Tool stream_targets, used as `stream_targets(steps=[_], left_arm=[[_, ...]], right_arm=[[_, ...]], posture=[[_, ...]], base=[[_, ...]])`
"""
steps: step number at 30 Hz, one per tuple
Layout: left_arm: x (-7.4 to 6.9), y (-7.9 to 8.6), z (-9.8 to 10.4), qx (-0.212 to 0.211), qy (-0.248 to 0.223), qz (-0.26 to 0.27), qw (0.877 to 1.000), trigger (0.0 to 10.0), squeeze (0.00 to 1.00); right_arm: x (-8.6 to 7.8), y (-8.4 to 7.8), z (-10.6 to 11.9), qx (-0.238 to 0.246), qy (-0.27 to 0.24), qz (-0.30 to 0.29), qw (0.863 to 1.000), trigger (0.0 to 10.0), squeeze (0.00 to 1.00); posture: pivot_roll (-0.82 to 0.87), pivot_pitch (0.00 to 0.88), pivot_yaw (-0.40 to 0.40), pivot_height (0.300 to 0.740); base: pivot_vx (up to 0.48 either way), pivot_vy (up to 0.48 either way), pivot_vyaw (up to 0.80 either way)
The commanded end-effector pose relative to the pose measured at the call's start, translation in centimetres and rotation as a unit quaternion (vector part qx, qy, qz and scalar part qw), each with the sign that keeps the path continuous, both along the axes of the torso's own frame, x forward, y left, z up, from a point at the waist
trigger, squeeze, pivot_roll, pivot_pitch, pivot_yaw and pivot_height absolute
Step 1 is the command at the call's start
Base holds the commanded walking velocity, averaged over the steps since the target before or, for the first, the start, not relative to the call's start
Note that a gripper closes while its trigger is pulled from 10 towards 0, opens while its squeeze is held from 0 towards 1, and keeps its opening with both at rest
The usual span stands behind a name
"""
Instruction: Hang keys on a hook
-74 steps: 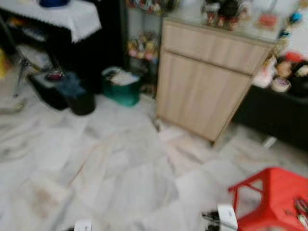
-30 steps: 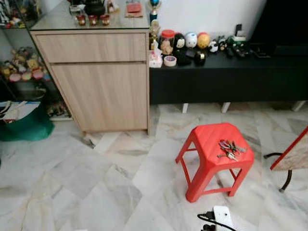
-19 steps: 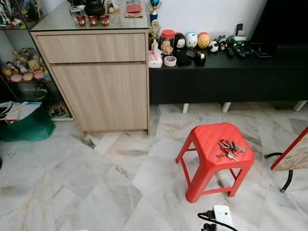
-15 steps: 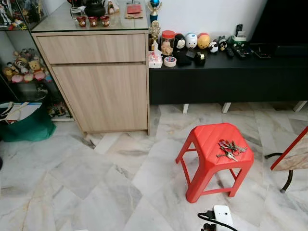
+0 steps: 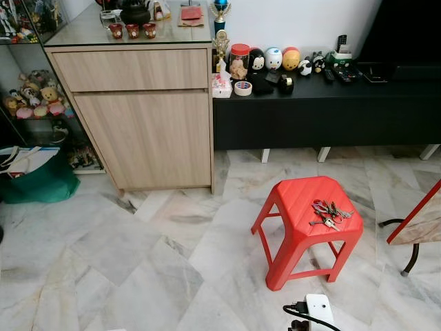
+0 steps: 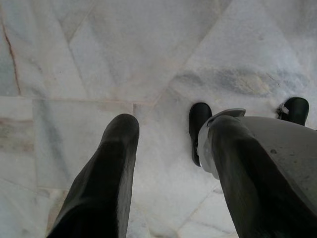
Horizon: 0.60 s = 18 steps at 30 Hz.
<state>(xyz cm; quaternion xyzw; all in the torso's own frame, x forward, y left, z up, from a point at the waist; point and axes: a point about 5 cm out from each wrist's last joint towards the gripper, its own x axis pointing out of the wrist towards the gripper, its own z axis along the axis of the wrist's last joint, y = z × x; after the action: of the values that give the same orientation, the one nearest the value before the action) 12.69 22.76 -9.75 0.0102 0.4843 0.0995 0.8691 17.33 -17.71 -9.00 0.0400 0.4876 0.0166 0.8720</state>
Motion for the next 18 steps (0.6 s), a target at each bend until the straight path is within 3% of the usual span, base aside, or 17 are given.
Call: stream_targets(steps=[1, 8, 13, 18], left_arm=[[2.25, -0.26, 0.68, -0.021, -0.030, 0.043, 0.998, 10.0, 0.00], [2.28, -0.24, 0.69, -0.021, -0.031, 0.044, 0.998, 10.0, 0.00], [2.52, 0.08, 0.86, -0.020, -0.035, 0.042, 0.998, 10.0, 0.00], [2.46, 0.07, 0.82, -0.022, -0.033, 0.044, 0.998, 10.0, 0.00]], right_arm=[[2.57, 1.74, 1.10, 0.010, -0.042, -0.033, 0.999, 10.0, 0.00], [2.59, 1.74, 1.12, 0.010, -0.043, -0.033, 0.998, 10.0, 0.00], [2.69, 2.60, 1.16, 0.048, -0.049, -0.056, 0.996, 10.0, 0.00], [2.71, 2.56, 1.17, 0.046, -0.049, -0.060, 0.996, 10.0, 0.00]], posture=[[0.14, 0.050, -0.044, 0.740], [0.14, 0.049, -0.045, 0.740], [0.13, 0.049, -0.025, 0.740], [0.13, 0.050, -0.026, 0.740]], base=[[0.000, 0.000, 0.00], [0.000, 0.000, 0.00], [0.000, 0.000, 0.00], [0.000, 0.000, 0.00]])
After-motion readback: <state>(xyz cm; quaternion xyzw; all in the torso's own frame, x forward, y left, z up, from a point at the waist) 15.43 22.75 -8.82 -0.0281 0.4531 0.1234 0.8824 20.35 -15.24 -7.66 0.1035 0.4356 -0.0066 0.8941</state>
